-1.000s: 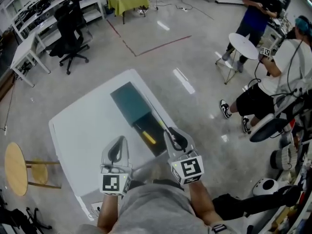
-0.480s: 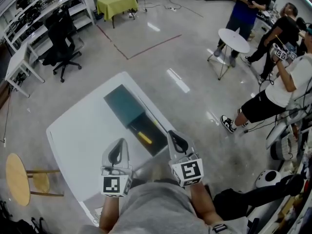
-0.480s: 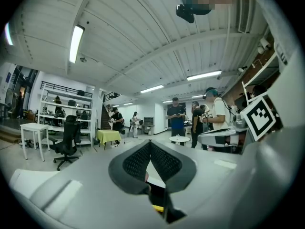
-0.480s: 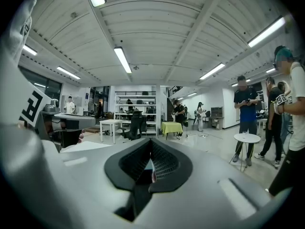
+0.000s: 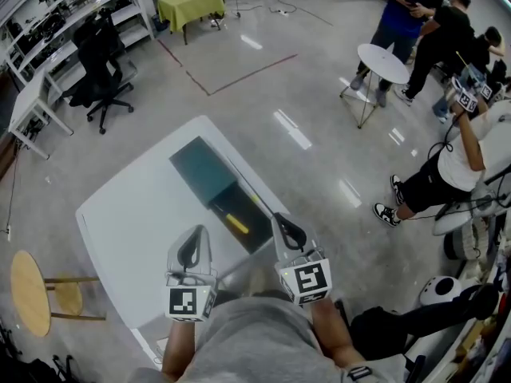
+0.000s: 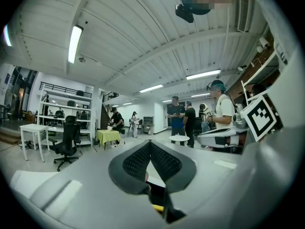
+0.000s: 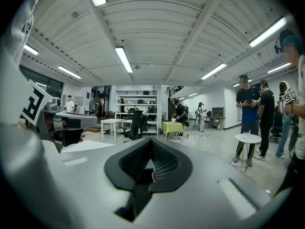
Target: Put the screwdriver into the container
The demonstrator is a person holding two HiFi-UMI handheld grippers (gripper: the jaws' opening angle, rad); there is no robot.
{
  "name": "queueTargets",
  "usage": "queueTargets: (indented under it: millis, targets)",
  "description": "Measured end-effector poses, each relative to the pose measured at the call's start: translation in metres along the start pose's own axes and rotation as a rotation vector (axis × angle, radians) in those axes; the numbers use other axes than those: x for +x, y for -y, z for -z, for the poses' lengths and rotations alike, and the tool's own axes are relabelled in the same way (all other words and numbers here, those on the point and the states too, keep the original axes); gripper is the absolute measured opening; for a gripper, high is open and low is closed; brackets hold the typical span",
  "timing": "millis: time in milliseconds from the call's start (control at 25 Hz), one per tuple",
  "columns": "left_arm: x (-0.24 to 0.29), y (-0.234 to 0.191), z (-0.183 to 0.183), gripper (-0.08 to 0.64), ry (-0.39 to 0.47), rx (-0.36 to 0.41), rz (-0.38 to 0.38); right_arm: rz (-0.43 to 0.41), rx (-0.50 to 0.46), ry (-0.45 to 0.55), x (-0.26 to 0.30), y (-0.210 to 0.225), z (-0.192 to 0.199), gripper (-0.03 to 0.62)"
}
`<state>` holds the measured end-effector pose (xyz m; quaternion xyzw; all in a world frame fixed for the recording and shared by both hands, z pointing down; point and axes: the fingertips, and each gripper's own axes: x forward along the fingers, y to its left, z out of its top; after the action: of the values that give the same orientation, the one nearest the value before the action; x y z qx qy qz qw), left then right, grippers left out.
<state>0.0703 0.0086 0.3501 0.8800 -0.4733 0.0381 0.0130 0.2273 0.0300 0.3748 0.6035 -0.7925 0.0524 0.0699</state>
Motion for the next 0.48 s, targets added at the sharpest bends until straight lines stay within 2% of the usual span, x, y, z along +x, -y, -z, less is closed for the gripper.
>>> queueTargets:
  millis: [480]
  targets:
    - [0.0079, 0.0019, 0.0023, 0.012, 0.014, -0.010, 0.007, -0.014, -0.006, -0.007, 0.0050, 0.0056, -0.0023, 0.003]
